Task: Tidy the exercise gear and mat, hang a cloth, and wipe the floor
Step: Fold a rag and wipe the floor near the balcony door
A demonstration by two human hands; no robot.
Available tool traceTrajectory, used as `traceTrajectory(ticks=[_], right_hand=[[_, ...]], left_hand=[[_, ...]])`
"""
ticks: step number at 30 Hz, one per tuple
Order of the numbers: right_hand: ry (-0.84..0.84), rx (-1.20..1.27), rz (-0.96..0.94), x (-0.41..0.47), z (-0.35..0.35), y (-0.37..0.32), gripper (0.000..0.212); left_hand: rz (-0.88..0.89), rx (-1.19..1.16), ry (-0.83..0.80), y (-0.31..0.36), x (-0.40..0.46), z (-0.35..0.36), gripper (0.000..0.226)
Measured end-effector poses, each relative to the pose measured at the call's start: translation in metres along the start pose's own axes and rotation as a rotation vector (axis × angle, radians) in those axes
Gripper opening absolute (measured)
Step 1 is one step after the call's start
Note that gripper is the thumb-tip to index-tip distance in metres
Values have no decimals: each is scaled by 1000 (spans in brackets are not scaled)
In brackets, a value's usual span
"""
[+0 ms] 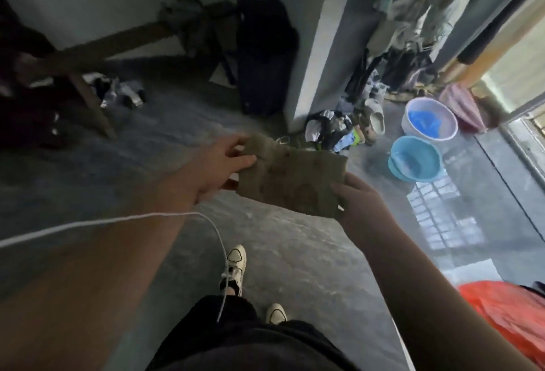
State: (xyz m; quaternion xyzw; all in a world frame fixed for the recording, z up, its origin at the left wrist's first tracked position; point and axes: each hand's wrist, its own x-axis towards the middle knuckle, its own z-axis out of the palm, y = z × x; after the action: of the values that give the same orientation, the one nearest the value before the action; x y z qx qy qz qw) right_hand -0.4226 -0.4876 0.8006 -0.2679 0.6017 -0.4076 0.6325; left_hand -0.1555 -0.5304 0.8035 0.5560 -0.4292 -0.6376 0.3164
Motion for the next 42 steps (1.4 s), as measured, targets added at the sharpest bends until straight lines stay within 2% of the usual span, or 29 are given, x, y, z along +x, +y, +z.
traceTrajectory(ticks=[5,10,15,19,23,27,29,33,38,40,42], right_hand=[[-225,-279,-95,-53,65,28,23],[-543,-646,-223,-131,139,73,21],[-831,-895,-374,-226,200,127,20],[-1054,-973,-458,-318,249,185,25],[-1317,-1030,-492,-430,299,262,20],[-1635,-1058,-436,-555,333,353,29],[-1757,-1062,-429,-613,345,398,43],[-1938,-1130,-399,-714,361,472,42],[-2106,-1195,-492,-795,387,535,54],[-2160,-1258,-541,-825,402,554,50],[-2240,-1310,-555,-856,418,567,46]], left_hand=[[4,-189,217,-56,-119,3,33],[46,-329,439,-107,-245,17,28],[107,-572,760,-152,-364,4,24],[166,-691,1006,-196,-470,-14,22],[198,-807,1234,-259,-603,-22,26],[228,-928,1363,-331,-746,-17,27],[224,-975,1458,-357,-811,-10,33],[134,-973,1624,-397,-916,8,37],[88,-898,1698,-433,-1024,24,39],[-13,-780,1755,-451,-1062,26,37],[-195,-618,1860,-470,-1096,26,33]])
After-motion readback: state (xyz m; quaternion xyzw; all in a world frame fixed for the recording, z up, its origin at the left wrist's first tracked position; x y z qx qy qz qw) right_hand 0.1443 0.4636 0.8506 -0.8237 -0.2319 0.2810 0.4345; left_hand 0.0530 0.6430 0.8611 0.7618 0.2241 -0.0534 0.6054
